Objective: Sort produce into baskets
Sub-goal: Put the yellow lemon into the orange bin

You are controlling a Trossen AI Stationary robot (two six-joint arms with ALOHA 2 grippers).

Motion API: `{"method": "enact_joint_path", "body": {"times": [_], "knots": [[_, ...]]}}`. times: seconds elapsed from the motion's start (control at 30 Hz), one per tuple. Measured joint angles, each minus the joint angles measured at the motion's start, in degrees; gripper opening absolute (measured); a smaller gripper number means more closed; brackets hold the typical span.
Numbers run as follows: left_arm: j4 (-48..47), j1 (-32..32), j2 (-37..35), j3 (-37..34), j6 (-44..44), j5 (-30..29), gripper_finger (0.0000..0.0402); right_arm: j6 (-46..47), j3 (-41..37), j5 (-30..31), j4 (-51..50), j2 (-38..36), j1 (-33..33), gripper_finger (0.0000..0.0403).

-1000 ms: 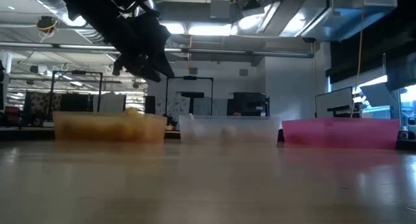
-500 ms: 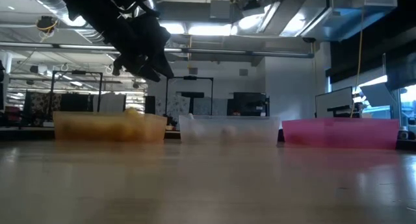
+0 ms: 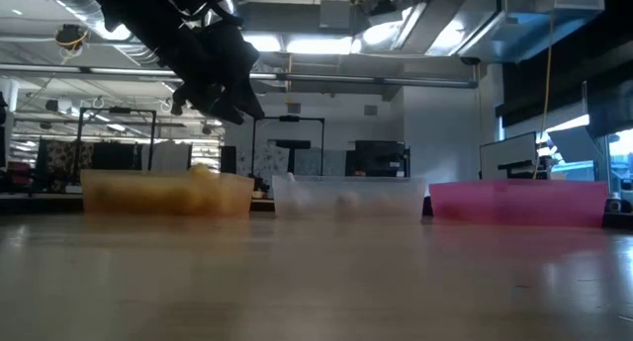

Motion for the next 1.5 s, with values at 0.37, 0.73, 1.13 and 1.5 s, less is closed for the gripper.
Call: {"method": "enact_joint_path", "body": {"times": [0.37,0.73,1.13,1.5], "knots": [[0.06,0.0,0.0,0.0,-0.55,0.0,0.0276,-1.89,-0.05,6.26,-2.89,2.98,-0.24,0.0178],[0.2,0.0,0.0,-0.02,-2.49,0.0,0.0276,-6.86,-0.09,15.14,-10.63,-4.27,-7.41,0.0158],[10.97,-2.04,0.04,-0.02,-0.07,6.44,0.0276,-17.6,-0.09,36.34,-27.38,-17.12,-20.84,0.016],[25.4,-7.26,0.85,-0.02,4.14,8.96,0.0276,-29.92,-0.09,57.09,-22.55,-22.17,-33.24,0.0166]]}}
